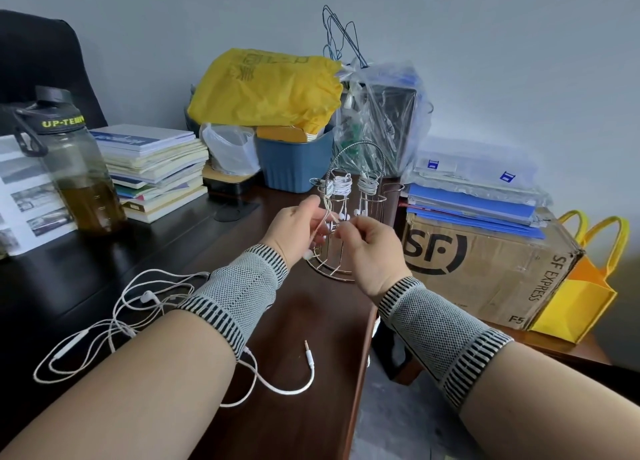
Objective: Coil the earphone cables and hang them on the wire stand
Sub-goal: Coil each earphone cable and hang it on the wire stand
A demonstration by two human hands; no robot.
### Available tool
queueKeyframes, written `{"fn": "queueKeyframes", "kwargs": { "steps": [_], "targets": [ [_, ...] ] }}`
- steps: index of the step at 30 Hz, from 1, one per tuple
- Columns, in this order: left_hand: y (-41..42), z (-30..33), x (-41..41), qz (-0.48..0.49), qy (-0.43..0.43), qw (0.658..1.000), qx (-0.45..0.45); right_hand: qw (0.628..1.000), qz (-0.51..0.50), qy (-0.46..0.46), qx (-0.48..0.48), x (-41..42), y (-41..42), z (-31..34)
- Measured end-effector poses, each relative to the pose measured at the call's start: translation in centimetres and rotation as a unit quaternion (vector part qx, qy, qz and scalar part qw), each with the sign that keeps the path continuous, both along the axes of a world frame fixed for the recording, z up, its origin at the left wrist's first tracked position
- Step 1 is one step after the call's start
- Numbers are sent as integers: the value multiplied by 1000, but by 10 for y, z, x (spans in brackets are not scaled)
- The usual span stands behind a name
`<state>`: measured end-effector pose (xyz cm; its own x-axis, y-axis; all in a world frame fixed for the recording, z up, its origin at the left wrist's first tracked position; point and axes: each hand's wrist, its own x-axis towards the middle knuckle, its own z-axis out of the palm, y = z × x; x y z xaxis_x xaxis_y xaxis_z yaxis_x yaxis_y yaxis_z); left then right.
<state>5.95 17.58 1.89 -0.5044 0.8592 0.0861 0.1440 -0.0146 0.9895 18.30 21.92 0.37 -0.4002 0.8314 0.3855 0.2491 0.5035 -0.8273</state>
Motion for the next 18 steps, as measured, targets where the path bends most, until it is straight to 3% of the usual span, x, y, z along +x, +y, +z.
{"fn": "queueKeyframes", "kwargs": {
  "steps": [5,10,14,18],
  "targets": [
    [0,3,10,-58,-4,998,-25,993,52,-91,52,-8,-19,-15],
    [-2,13,11,-100,-194,976,-11,987,30,-124,93,-2,-25,-30],
    [1,15,13,-88,-253,963,-29,994,10,-106,-3,8,-9,-28],
    [7,9,13,-106,-207,972,-30,997,-4,-59,-43,18,7,-23]
  ]
}}
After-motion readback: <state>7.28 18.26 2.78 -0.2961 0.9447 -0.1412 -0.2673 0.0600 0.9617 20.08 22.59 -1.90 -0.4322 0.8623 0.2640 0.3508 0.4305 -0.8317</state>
